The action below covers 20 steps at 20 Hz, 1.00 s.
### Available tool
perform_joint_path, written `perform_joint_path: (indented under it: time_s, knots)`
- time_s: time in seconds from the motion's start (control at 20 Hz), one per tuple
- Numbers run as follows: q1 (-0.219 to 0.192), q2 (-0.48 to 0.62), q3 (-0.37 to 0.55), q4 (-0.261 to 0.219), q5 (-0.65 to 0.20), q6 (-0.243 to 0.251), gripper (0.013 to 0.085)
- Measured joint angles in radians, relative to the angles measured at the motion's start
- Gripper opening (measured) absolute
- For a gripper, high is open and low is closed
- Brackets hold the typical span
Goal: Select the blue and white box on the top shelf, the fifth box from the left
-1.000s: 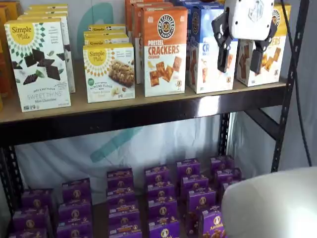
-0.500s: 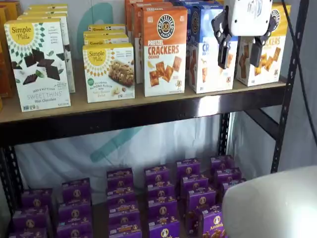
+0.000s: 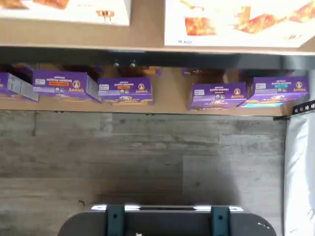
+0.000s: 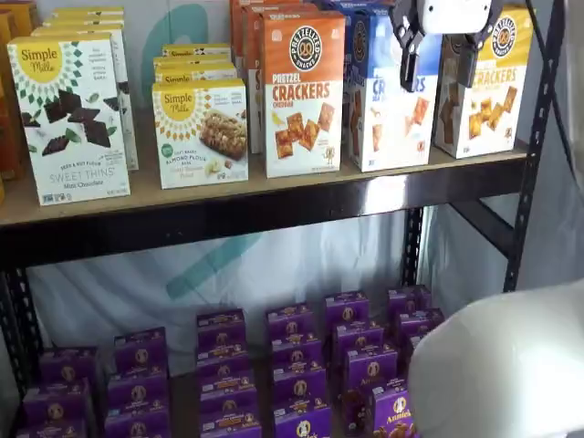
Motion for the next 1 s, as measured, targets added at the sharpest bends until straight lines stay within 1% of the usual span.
perform_joint_path:
  time_s: [0.3, 0.5, 0.65, 0.8, 1.0]
  knots:
    - [-0.029, 0.058, -0.046, -0.006, -0.054, -0.031, 0.085]
    - [-0.029, 0.095, -0.084, -0.023, -0.094, -0.035, 0.085]
    - [-0.027, 0.118, -0.11, -0.026, -0.118, -0.033, 0.085]
    - [-0.034, 0.141, -0.139, -0.01, -0.126, -0.036, 0.085]
    - [-0.044, 0.176, -0.184, 0.009, -0.113, -0.041, 0.085]
